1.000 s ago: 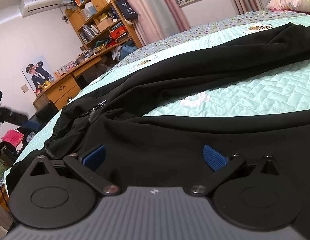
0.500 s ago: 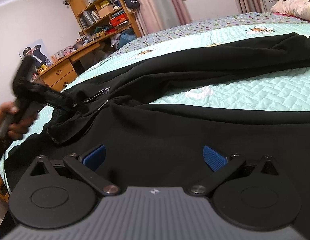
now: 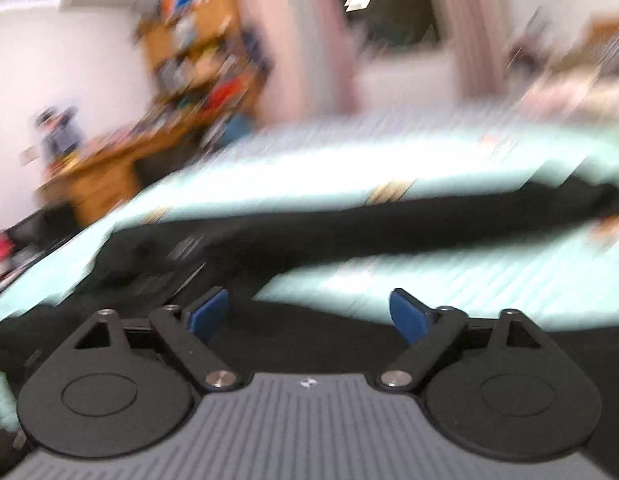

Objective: Fold clothes

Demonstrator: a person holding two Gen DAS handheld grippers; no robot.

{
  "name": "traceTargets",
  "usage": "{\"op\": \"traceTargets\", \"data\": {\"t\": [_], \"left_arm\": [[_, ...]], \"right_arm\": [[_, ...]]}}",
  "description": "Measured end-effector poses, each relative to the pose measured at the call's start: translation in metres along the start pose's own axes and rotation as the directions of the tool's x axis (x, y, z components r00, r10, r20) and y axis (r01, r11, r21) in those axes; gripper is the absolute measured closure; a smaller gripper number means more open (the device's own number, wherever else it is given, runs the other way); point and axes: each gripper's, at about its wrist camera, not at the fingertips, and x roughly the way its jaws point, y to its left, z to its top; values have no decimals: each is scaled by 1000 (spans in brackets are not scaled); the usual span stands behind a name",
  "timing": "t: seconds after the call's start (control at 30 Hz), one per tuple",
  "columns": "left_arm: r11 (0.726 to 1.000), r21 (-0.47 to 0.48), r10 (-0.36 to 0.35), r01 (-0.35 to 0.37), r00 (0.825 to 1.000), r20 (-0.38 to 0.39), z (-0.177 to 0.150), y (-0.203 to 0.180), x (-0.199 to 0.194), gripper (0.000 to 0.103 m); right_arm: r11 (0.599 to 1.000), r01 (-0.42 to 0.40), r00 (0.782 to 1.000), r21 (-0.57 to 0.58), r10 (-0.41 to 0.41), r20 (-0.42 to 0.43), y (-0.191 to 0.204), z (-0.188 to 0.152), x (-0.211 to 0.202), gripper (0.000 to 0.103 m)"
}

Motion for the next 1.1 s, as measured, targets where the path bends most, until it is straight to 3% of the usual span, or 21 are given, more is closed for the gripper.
{"op": "traceTargets", "data": {"t": [0.03, 0.07, 0.13, 0.2, 0.23, 0.27, 0.33, 0.43, 0.5, 0.57, 0.63, 0.73, 0.77, 0.83, 0.93, 1.0, 1.1], "left_arm": [[998, -57, 9, -8, 1000, 9, 1, 4, 1, 55], [993, -120, 10, -7, 1000, 17, 3, 9, 1, 52], [969, -246, 20, -12, 999, 31, 7, 21, 6, 43], [935, -345, 90, -76, 996, 26, 11, 34, 10, 34], [922, -375, 110, -94, 994, 21, 12, 38, 12, 34], [912, -398, 117, -102, 993, 13, 13, 42, 15, 34], [899, -423, 123, -113, 992, -4, 15, 43, 21, 31], [905, -399, 147, -144, 989, -24, 22, 37, 28, 20], [910, -381, 158, -162, 987, -41, 23, 31, 31, 12], [910, -378, 163, -172, 985, -55, 26, 29, 36, 2], [909, -375, 170, -184, 983, -69, 29, 27, 40, 1], [910, -357, 194, -212, 977, -85, 28, 20, 42, 1], [911, -354, 196, -213, 977, -85, 28, 19, 42, 1], [914, -345, 198, -215, 977, -83, 27, 18, 42, 1], [918, -334, 201, -214, 977, -75, 27, 18, 44, 1], [921, -324, 203, -215, 977, -70, 25, 18, 44, 1], [925, -314, 204, -213, 977, -61, 24, 18, 44, 1]], "right_arm": [[999, 39, 998, -16, -38, 40, -12, 8, -4, 1], [997, 77, 994, -30, -75, 79, -23, 16, -8, 1], [991, 135, 991, -13, -134, 25, -55, 34, 2, 2], [982, 184, 983, 47, -182, -36, -95, 51, 17, 22], [975, 208, 977, 84, -203, -67, -116, 58, 26, 46], [965, 233, 970, 119, -222, -99, -137, 66, 35, 51], [919, 347, 929, 189, -309, -204, -177, 80, 59, 51], [862, 358, 930, 360, -295, -219, -223, 96, 81, 50], [837, 391, 919, 383, -332, -213, -238, 108, 92, 47], [833, 459, 886, 309, -401, -235, -237, 119, 115, 31], [830, 508, 853, 230, -447, -271, -236, 126, 141, 24], [813, 555, 804, 178, -470, -364, -245, 122, 178, 28], [815, 546, 808, 193, -453, -376, -248, 118, 181, 48], [819, 528, 817, 224, -418, -398, -254, 111, 188, 76], [830, 505, 835, 237, -400, -379, -255, 107, 185, 98], [834, 484, 854, 265, -386, -349, -255, 110, 178, 98], [803, 429, 897, 414, -321, -304, -278, 130, 174, 99]]}}
